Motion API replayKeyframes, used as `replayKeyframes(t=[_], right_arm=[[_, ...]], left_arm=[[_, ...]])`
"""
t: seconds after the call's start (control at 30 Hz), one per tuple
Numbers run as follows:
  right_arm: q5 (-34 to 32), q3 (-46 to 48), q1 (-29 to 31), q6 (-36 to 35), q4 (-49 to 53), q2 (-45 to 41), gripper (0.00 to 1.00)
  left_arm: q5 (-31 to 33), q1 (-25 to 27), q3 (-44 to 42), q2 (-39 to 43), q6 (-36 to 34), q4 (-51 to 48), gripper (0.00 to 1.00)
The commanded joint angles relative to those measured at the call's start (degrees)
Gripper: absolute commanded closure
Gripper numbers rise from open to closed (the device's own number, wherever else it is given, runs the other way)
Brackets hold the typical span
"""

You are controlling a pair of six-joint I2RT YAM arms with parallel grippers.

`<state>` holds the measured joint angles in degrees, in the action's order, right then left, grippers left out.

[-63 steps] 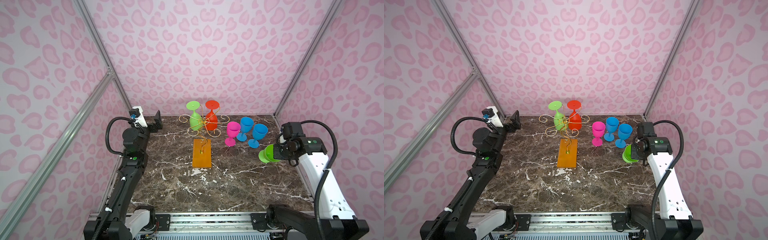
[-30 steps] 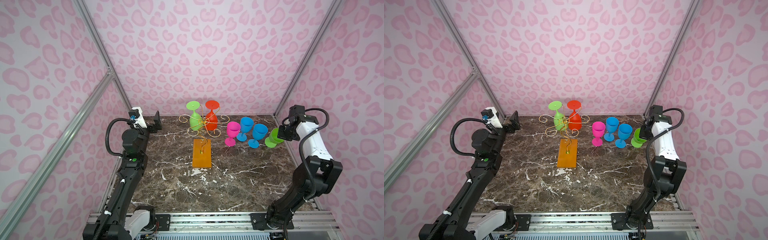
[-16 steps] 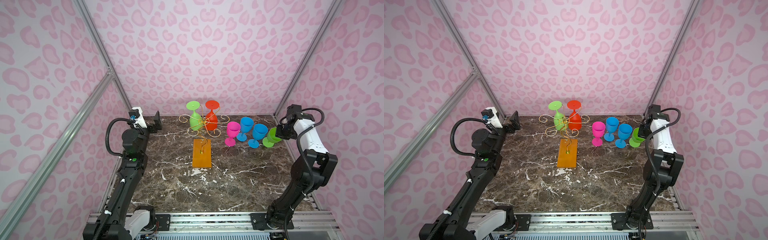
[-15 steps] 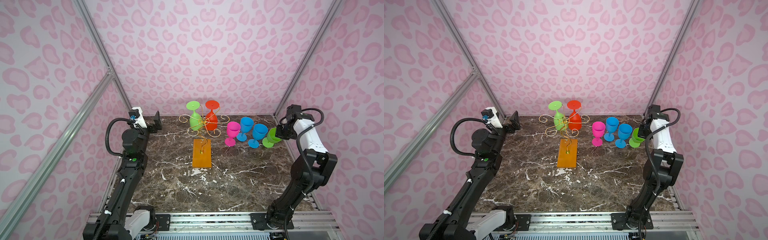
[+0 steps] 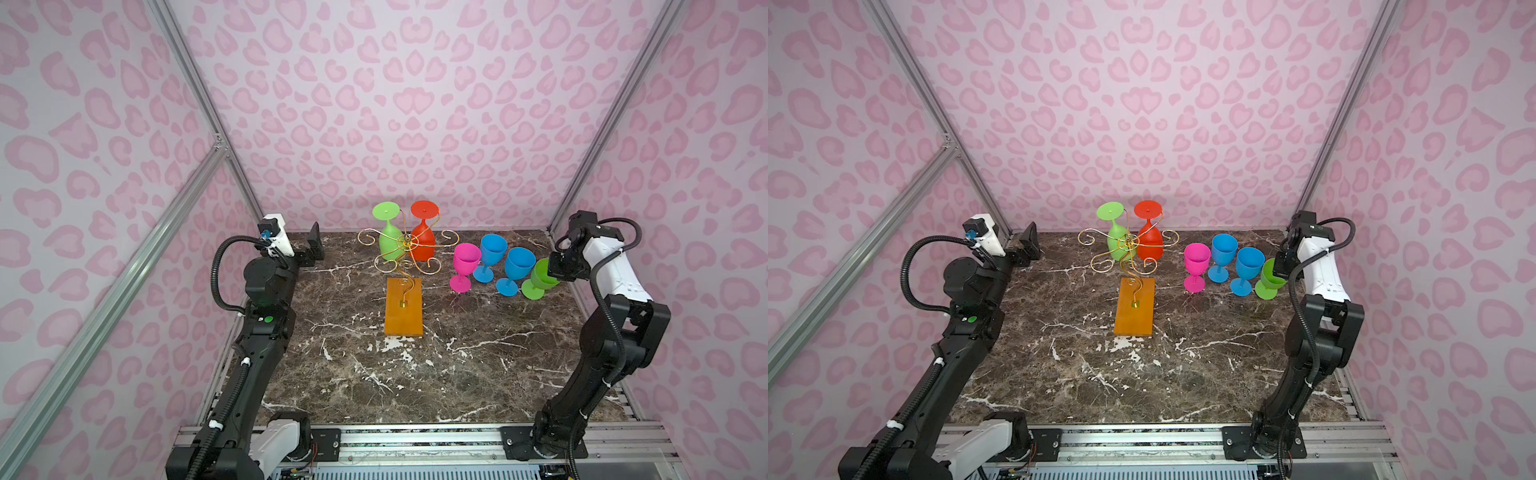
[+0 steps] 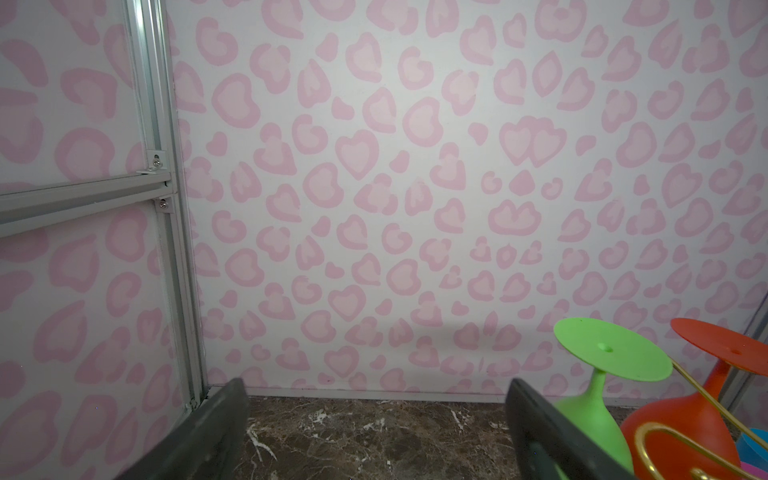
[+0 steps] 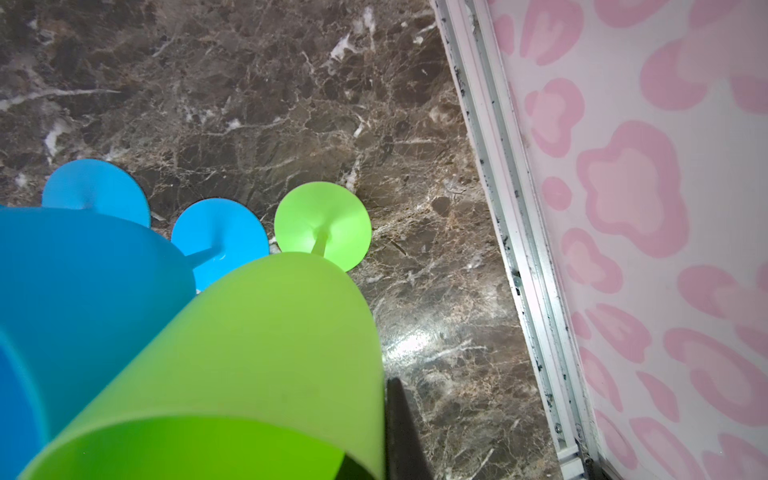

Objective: Take the wine glass off the wine glass rack
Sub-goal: 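Open the right gripper and lift it off the green glass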

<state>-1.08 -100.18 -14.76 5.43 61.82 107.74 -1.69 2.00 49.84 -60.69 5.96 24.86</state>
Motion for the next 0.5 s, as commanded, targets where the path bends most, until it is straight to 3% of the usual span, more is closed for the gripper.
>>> replayKeyframes(t=[0.0, 0.47], right_arm=[[-0.14, -0.52, 0.00, 0.02, 0.40, -0.05, 0.89], [-0.02, 0.20, -0.83, 1.41, -1.37, -3.52, 0.80]], left_arm=[[-0.36, -0.04, 0.13, 0.28, -0.26, 0.47, 0.02], [-0.73, 0.00, 0.08, 0.04, -0.03, 0.45, 0.02]])
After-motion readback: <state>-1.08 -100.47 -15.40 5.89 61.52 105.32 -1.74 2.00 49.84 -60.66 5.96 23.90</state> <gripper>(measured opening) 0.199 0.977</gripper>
